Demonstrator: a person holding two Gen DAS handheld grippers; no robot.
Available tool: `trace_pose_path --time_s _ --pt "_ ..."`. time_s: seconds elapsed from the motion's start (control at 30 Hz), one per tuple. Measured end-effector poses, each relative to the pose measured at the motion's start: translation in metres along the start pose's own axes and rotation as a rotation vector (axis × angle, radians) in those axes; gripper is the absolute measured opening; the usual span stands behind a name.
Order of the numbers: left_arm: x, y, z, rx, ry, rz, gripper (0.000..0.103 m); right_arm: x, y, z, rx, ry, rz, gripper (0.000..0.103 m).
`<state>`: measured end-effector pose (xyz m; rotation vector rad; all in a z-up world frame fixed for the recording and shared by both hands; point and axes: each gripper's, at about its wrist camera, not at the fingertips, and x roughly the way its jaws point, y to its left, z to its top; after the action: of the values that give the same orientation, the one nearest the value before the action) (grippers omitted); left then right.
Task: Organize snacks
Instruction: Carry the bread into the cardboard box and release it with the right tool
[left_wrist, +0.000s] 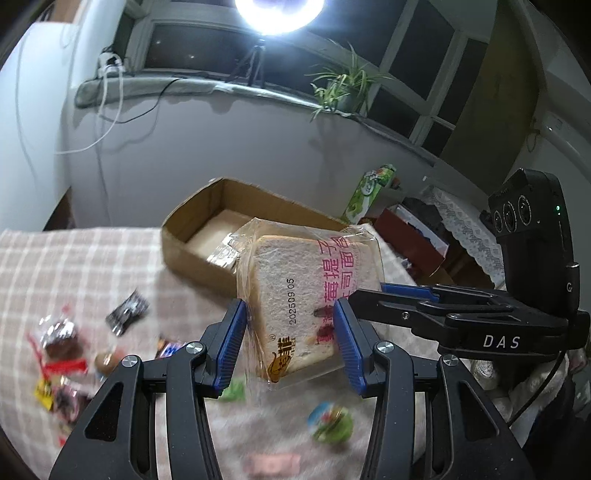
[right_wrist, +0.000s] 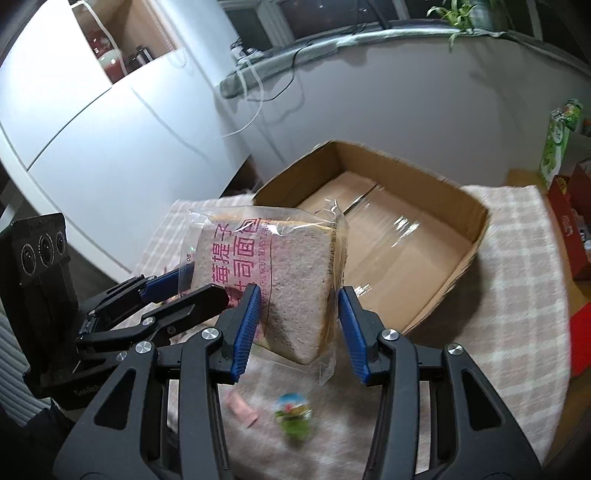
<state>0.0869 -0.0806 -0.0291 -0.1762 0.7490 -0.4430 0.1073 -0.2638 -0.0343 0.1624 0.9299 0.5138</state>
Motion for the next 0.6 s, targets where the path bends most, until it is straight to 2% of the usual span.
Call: trace_pose_path --time_s 0.13,0.37,0.6 --pt "0.019 -0.005 0.014 -0.002 0.011 -0.026 0.046 0.001 -0.018 0.015 0.017 -0.009 -0.021 0.046" --pt "0.046 -0.015 0.033 0.000 0.022 -0.023 0.046 0.008 -0.045 0.034 0.046 -0.018 -0.051 0.046" --pt "0.071 -0.014 0.041 -0.023 0.062 -0.031 0.046 0.022 -0.062 0.046 0.057 0.003 -0.077 0.046"
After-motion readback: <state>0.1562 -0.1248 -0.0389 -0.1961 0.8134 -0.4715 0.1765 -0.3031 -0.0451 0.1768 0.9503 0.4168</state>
